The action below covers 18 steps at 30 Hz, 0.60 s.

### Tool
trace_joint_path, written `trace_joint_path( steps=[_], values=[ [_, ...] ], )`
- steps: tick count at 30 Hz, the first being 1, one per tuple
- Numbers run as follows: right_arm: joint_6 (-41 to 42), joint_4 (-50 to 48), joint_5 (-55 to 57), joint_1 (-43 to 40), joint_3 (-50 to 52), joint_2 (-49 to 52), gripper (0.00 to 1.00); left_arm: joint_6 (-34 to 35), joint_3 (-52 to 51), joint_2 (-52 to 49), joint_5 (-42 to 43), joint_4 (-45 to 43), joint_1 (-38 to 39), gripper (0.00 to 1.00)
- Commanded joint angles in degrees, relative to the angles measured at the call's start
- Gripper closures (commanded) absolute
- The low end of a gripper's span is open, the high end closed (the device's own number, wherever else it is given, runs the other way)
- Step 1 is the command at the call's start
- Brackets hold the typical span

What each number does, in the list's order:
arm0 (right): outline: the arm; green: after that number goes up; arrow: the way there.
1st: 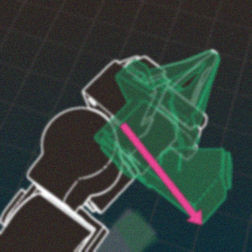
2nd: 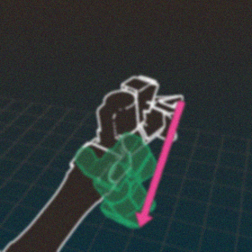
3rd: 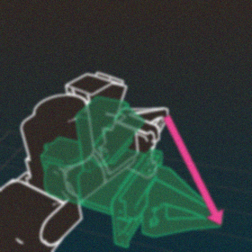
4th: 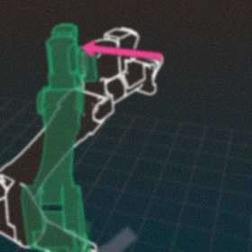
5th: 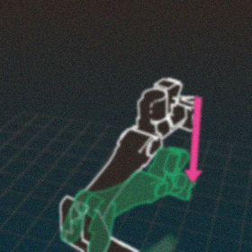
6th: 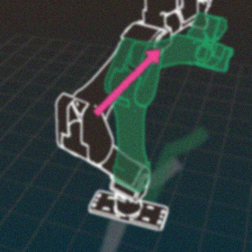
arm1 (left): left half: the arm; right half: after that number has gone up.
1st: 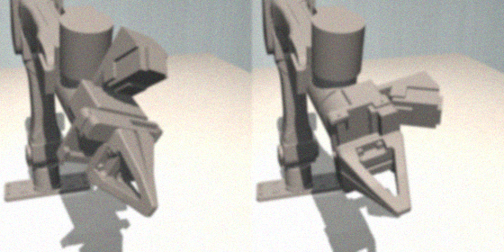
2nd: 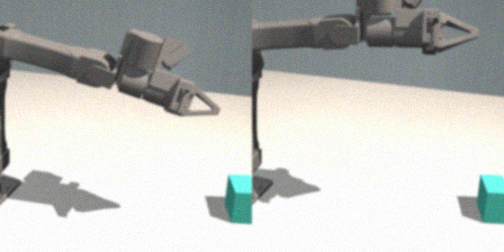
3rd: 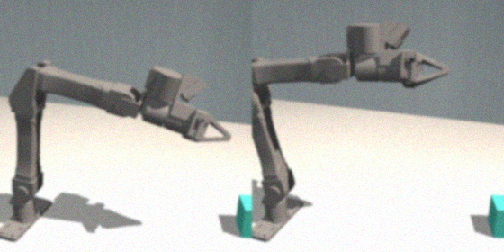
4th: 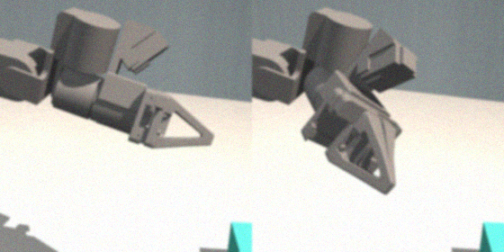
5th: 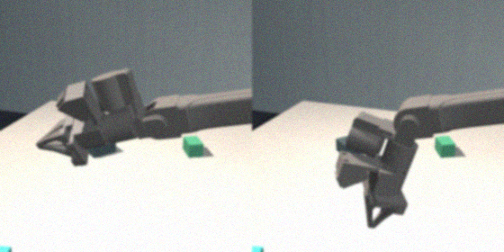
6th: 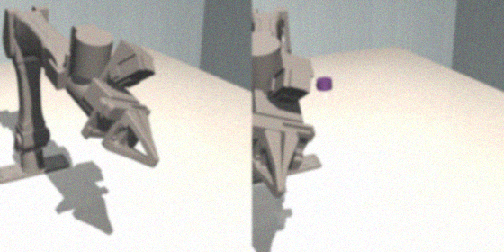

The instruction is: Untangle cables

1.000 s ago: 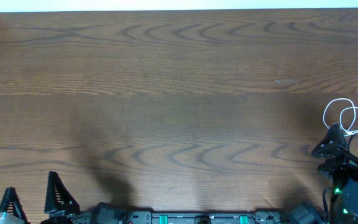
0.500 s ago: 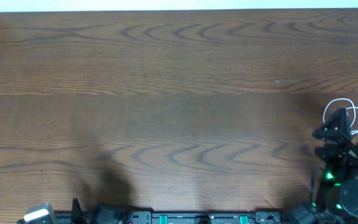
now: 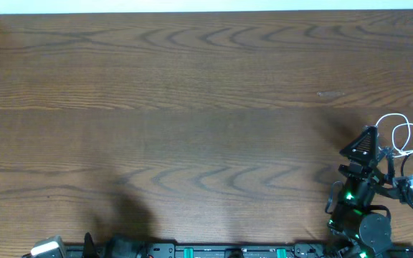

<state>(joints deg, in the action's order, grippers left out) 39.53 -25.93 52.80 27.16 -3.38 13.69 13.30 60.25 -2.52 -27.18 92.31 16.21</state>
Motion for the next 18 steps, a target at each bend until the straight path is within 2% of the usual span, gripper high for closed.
trace_joint_path(
  steps=[1, 6, 11, 14, 18],
  values=[
    [0.07, -0.92, 0.63, -2.51, 2.36, -0.79, 0.01, -0.09, 0.0, 0.11, -0.5, 4.46, -0.07, 0.05],
    [0.07, 4.17, -6.38, -9.29, 3.08, -5.38, 0.01, -0.09, 0.0, 0.11, -0.5, 4.46, -0.07, 0.05],
    [0.07, 21.49, -16.85, -18.14, 3.08, -13.62, 0.01, -0.09, 0.0, 0.11, -0.5, 4.46, -0.07, 0.05],
    [-0.48, 28.44, -22.75, -21.64, 3.08, -13.42, 0.01, -0.09, 0.0, 0.11, -0.5, 4.46, -0.07, 0.05],
    [-13.84, 28.11, -32.33, -22.34, 3.08, -13.38, 0.01, -0.09, 0.0, 0.11, -0.5, 4.46, -0.07, 0.05]
  ],
)
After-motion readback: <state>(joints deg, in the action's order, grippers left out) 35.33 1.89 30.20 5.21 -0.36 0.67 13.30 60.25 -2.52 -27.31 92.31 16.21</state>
